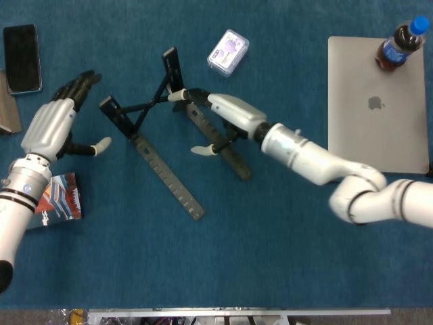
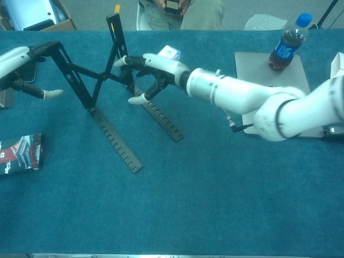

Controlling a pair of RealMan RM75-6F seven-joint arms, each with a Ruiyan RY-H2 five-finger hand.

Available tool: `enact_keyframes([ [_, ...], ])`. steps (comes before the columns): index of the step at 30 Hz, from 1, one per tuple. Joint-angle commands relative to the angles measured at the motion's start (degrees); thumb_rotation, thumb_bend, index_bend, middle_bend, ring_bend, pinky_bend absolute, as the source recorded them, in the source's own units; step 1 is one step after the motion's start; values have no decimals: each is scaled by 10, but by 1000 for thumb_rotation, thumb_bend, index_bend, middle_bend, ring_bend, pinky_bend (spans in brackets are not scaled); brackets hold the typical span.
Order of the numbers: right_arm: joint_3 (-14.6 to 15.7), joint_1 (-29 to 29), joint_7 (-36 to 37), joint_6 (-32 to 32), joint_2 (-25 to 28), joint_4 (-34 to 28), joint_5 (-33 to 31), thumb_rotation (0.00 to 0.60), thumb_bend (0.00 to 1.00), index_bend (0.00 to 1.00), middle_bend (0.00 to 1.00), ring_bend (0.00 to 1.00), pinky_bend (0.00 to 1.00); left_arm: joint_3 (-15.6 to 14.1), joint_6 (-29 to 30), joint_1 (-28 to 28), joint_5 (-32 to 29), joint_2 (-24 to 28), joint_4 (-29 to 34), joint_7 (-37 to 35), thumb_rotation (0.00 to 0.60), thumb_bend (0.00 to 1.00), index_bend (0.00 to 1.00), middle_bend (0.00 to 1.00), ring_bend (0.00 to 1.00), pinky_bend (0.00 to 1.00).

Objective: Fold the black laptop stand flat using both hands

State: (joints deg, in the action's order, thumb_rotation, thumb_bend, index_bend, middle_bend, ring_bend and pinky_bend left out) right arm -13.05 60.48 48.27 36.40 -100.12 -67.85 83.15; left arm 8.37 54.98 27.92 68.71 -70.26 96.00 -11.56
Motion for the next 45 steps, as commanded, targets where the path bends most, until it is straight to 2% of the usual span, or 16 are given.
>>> enact_keyframes([
  [1, 9, -29, 25, 42, 93, -102, 29, 600, 184, 142, 246, 61, 136, -5, 0, -3, 11, 11, 15, -4, 600, 252, 0, 0, 0, 52],
  [5, 3, -48, 22, 81, 161, -168, 39, 600, 183, 142, 243, 61, 136, -12, 3, -7, 25, 23, 36, -7, 600, 251, 0, 0, 0, 52],
  [8, -3, -61, 3, 104, 195, -195, 34, 600, 183, 142, 242, 61, 136, -18, 2, -8, 35, 32, 52, -8, 600, 251, 0, 0, 0, 52],
  [15, -17, -76, -30, 127, 238, -228, 10, 600, 183, 142, 238, 60, 136, -27, -4, -7, 48, 43, 78, -9, 600, 252, 0, 0, 0, 52],
  [27, -23, -88, -83, 151, 245, -220, -13, 600, 183, 127, 236, 61, 135, -40, -20, -2, 57, 62, 119, -11, 600, 252, 0, 13, 0, 52],
  [36, -13, -92, -94, 141, 241, -215, -21, 600, 183, 114, 232, 61, 136, -53, -37, 5, 63, 78, 142, 3, 600, 251, 0, 83, 0, 53],
  [45, -4, -97, -98, 138, 240, -213, -19, 600, 183, 114, 232, 61, 136, -51, -26, 8, 67, 83, 142, 21, 600, 252, 0, 87, 0, 52],
])
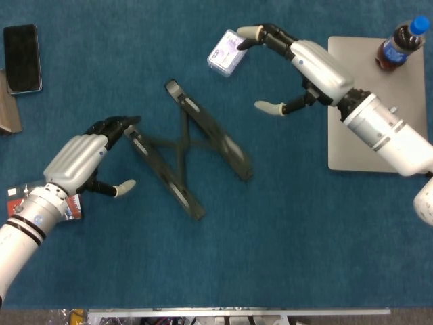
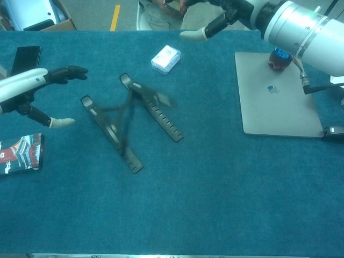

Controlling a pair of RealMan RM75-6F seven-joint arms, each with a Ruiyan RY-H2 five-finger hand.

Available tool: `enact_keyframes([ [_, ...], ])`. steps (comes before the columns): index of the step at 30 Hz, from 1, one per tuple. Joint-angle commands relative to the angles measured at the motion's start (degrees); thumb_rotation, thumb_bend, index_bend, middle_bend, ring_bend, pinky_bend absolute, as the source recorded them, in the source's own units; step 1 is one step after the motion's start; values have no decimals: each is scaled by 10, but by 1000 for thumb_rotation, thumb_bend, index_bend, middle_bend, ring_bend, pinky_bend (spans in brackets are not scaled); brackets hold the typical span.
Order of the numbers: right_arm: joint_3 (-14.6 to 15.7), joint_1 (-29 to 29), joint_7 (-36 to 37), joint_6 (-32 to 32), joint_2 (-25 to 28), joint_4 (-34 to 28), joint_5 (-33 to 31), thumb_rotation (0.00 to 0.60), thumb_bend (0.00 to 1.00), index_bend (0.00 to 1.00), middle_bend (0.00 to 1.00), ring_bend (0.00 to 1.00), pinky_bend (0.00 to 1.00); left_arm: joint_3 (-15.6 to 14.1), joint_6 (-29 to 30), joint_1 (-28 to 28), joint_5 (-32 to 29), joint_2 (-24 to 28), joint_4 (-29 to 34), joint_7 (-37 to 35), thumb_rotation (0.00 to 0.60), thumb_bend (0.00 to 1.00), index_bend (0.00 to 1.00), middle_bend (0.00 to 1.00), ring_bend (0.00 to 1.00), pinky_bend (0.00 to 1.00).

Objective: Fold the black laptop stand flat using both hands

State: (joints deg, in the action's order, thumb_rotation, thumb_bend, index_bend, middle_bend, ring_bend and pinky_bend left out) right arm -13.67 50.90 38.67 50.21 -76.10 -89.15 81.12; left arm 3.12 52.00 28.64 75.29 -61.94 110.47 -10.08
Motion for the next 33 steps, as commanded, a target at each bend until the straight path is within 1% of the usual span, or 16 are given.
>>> enact_keyframes([
  [1, 3, -2, -3, 0, -1, 0, 3, 600, 183, 114, 232, 61, 136, 1, 7, 1, 3, -1, -6, 13, 600, 252, 0, 87, 0, 52],
  [7, 18, -3, -27, -5, -2, 3, 15, 600, 183, 114, 232, 61, 136, -3, 17, 7, 16, -15, -37, 60, 600, 251, 0, 76, 0, 52],
  [10, 31, -3, -47, -8, 0, 1, 28, 600, 183, 114, 232, 61, 136, -6, 18, 12, 25, -23, -57, 83, 600, 252, 0, 61, 0, 52],
  [19, 78, -5, -145, -6, 0, 10, 85, 600, 182, 114, 228, 61, 136, -32, 12, 27, 80, -55, -133, 167, 600, 252, 0, 10, 0, 52],
  [21, 90, -4, -172, -6, -5, 17, 100, 600, 167, 114, 222, 61, 136, -35, 12, 31, 86, -65, -146, 187, 600, 252, 0, 1, 0, 53],
  [26, 108, -7, -238, 6, -23, 36, 128, 600, 92, 114, 207, 61, 136, -36, 17, 38, 99, -89, -171, 225, 600, 252, 0, 0, 0, 52],
  [28, 114, -9, -253, 4, -28, 38, 127, 600, 76, 114, 206, 61, 136, -36, 16, 41, 100, -97, -180, 236, 600, 252, 0, 0, 0, 52],
  [30, 119, -10, -255, -14, -28, 28, 110, 600, 67, 112, 206, 61, 136, -36, 15, 43, 99, -107, -189, 245, 600, 252, 0, 0, 0, 52],
  [33, 121, -10, -248, -45, -21, 6, 76, 600, 61, 78, 195, 61, 138, -37, 13, 45, 96, -118, -201, 250, 600, 251, 0, 0, 0, 52],
])
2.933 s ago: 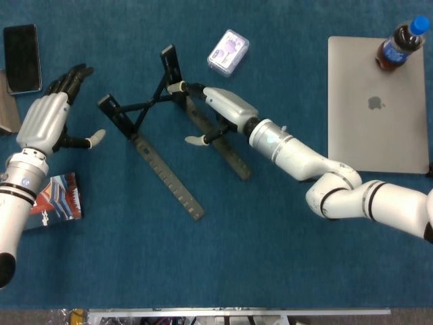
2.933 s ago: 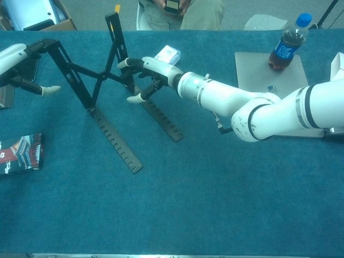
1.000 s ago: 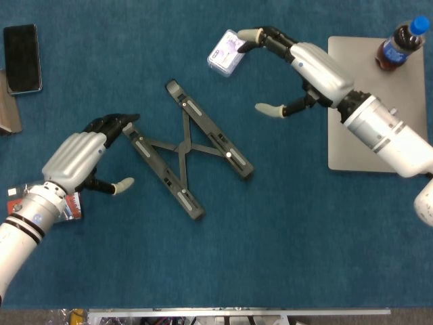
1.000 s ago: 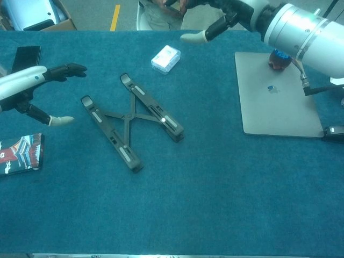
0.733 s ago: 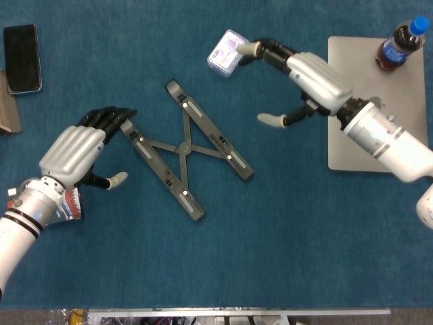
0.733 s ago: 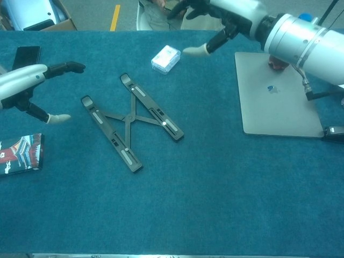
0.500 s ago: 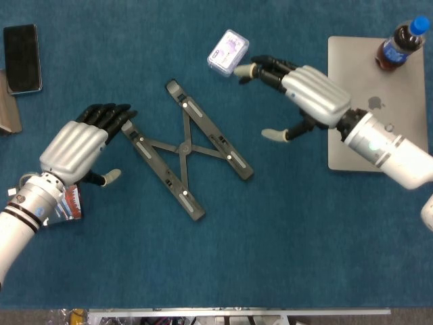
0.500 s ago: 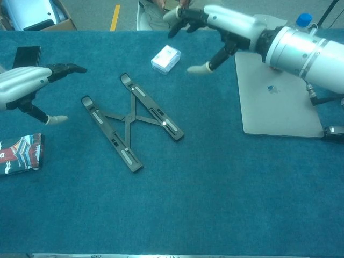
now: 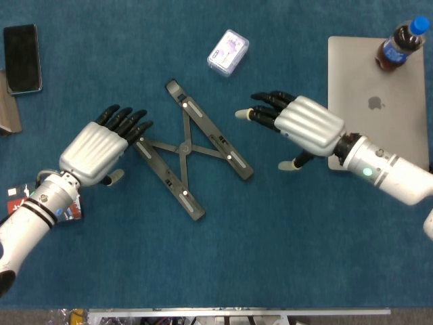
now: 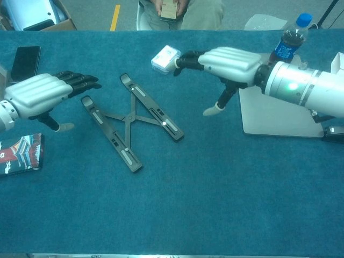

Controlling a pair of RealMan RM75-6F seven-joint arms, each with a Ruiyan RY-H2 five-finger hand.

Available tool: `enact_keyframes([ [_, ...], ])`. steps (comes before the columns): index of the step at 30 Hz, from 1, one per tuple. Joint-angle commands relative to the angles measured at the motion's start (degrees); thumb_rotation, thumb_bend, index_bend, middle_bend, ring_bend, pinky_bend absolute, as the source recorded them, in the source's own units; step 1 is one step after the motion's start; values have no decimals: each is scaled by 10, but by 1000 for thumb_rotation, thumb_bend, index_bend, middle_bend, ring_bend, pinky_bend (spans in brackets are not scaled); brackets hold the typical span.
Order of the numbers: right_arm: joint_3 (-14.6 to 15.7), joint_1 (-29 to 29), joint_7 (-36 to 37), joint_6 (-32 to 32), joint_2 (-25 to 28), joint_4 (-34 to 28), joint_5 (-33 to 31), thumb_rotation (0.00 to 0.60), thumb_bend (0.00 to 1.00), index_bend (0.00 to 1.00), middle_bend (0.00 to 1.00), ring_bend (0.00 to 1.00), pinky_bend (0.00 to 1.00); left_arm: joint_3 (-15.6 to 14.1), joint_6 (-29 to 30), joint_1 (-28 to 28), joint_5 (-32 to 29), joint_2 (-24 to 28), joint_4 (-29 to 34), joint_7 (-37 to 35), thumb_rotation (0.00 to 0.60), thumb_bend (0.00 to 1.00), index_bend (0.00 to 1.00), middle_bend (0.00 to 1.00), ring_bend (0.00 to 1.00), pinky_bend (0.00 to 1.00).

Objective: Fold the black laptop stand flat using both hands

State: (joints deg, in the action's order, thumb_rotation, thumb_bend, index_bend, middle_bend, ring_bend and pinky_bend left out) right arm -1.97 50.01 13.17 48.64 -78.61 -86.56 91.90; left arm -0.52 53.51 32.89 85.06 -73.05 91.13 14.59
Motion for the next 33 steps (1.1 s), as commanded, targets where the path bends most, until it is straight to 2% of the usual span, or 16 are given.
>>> enact_keyframes([
  [1, 4, -1, 9, -38, 6, -27, -42, 600, 61, 52, 188, 61, 143, -2, -3, 3, -2, -11, -12, 5, 600, 251, 0, 0, 0, 52],
  [4, 1, -1, 19, -62, 14, -48, -74, 600, 64, 4, 175, 61, 153, -3, -2, 5, 0, -21, -28, 10, 600, 252, 0, 0, 0, 52],
  [8, -9, 6, 35, -105, 28, -79, -132, 600, 79, 0, 169, 61, 153, -3, -5, 8, -1, -32, -41, 10, 600, 252, 0, 0, 0, 52],
  [11, -17, 18, 19, -136, 37, -94, -180, 600, 81, 0, 181, 61, 154, -4, -6, 12, 1, -41, -51, 15, 600, 252, 0, 0, 0, 52],
  [21, -26, 67, -111, -156, 20, -100, -319, 600, 81, 0, 227, 59, 156, -1, -17, 28, 2, -72, -90, 8, 600, 252, 0, 0, 0, 52],
  [33, 12, 137, -278, -121, -30, -101, -457, 600, 80, 0, 217, 31, 156, -3, -19, 38, 7, -110, -133, -8, 600, 252, 0, 0, 0, 52],
])
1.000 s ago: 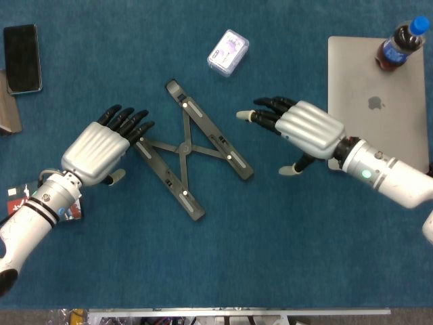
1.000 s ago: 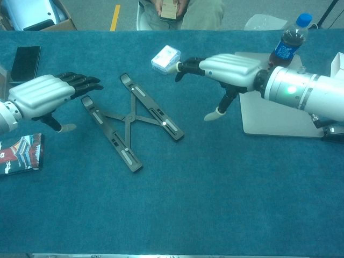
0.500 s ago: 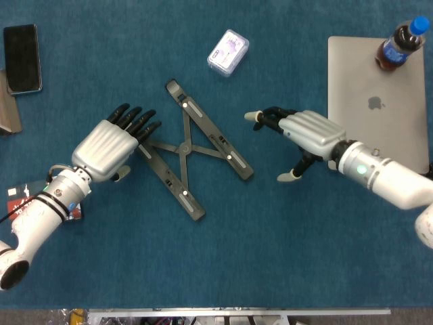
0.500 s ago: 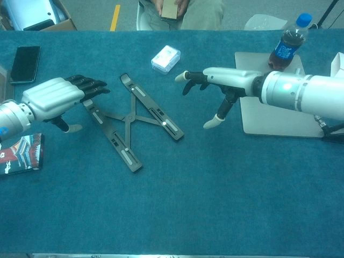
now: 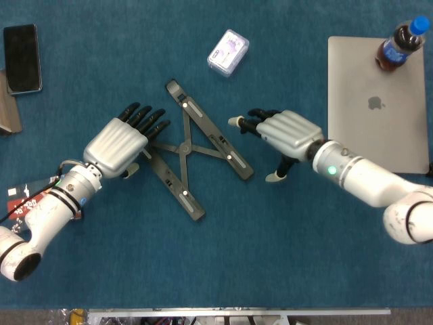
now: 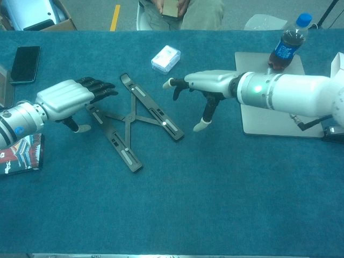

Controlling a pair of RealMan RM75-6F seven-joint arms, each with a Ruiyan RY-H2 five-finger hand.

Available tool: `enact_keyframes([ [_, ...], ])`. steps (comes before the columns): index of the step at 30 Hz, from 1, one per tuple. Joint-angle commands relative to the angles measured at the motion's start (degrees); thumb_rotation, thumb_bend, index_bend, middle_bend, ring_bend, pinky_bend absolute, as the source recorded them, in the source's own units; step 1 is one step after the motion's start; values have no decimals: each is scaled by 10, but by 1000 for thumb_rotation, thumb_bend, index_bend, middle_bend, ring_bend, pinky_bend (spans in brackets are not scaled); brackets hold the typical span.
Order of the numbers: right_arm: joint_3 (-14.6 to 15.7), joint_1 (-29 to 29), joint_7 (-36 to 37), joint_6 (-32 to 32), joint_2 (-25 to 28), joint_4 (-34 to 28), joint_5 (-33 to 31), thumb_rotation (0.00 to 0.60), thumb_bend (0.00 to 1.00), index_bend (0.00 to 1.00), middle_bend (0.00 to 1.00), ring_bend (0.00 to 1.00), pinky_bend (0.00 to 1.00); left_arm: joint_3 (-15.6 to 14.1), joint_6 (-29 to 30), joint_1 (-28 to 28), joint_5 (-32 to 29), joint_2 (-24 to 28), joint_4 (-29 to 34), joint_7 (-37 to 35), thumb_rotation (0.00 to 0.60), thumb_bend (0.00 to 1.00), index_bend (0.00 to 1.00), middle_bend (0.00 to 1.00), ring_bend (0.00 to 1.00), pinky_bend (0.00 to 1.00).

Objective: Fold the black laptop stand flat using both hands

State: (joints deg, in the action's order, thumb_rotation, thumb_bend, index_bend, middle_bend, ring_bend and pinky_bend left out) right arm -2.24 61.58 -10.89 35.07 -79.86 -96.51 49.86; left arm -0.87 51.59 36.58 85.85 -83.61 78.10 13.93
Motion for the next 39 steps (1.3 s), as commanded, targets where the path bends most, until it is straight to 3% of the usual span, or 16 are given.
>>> enact_keyframes([
  [1, 18, 26, -47, 19, -20, -2, -46, 600, 80, 0, 216, 31, 156, 1, 1, 1, -2, -6, -3, -2, 600, 252, 0, 0, 0, 52],
  [17, 38, 63, -127, 59, -66, 19, -144, 600, 80, 0, 179, 7, 156, 11, -6, 3, -46, -41, -11, 45, 600, 251, 0, 0, 0, 32],
  [39, 32, 74, -160, 68, -129, 69, -167, 600, 80, 0, 158, 0, 156, 14, -9, 5, -72, -46, -8, 52, 600, 252, 0, 0, 0, 32],
])
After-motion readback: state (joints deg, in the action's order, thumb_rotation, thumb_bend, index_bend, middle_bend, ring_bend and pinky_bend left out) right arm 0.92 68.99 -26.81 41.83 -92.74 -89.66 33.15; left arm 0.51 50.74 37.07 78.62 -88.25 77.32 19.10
